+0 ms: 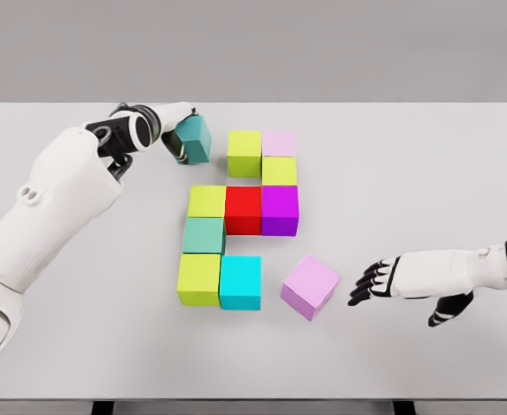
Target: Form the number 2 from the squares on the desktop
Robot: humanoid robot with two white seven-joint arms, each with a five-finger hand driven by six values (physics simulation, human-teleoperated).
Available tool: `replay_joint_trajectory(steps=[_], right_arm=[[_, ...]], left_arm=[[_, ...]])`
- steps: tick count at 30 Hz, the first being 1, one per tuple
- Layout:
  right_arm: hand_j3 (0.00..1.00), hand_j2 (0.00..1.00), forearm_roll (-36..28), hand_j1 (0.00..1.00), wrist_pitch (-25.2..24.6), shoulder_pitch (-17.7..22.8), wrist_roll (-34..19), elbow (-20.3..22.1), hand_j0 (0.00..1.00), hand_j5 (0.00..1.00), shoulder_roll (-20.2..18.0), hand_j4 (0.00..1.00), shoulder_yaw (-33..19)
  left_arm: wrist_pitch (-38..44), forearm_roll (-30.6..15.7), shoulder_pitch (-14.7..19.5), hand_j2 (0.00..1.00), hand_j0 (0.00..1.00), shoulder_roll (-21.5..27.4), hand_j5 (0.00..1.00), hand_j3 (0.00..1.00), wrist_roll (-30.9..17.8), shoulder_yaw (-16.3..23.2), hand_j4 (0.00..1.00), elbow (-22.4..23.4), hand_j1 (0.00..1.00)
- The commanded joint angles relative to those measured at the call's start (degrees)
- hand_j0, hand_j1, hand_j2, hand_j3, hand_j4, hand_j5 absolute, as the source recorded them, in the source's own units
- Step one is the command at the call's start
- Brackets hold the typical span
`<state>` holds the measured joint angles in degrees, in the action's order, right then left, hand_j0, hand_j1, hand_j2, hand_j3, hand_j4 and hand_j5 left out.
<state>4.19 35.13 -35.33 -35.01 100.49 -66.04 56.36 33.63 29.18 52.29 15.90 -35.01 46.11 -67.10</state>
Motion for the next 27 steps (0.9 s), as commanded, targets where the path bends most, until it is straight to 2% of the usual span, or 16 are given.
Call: replay_joint_trajectory(steps=[1,9,20,27], right_arm=[[1.00,1.00,1.08,1.00,-0.13,0.00,0.01,-0.11,1.00,1.00,1.61,1.00,0.07],[1.00,1.00,2.58,1.00,-0.13,-0.18,0.01,-1.61,1.00,1.00,4.60,1.00,-0.11],[1.00,1.00,2.75,1.00,-0.13,-0.44,0.01,-5.12,1.00,1.00,4.95,1.00,-0.72],[1.00,1.00,2.75,1.00,-0.13,-1.05,0.01,-6.97,1.00,1.00,6.97,1.00,-0.72]], left_arm=[[-0.15,0.26,0.00,0.49,0.49,-0.26,0.49,0.49,0.01,0.03,0.49,-0.05,0.49],[0.03,0.44,-0.09,0.49,0.49,-1.05,0.49,0.49,0.01,0.03,0.49,0.56,0.49],[1.37,0.53,-0.09,0.49,0.49,-2.19,0.49,0.49,0.01,1.17,0.49,0.74,0.49],[1.37,0.53,0.00,0.49,0.49,-2.28,0.49,0.49,0.01,1.26,0.49,0.74,0.49]])
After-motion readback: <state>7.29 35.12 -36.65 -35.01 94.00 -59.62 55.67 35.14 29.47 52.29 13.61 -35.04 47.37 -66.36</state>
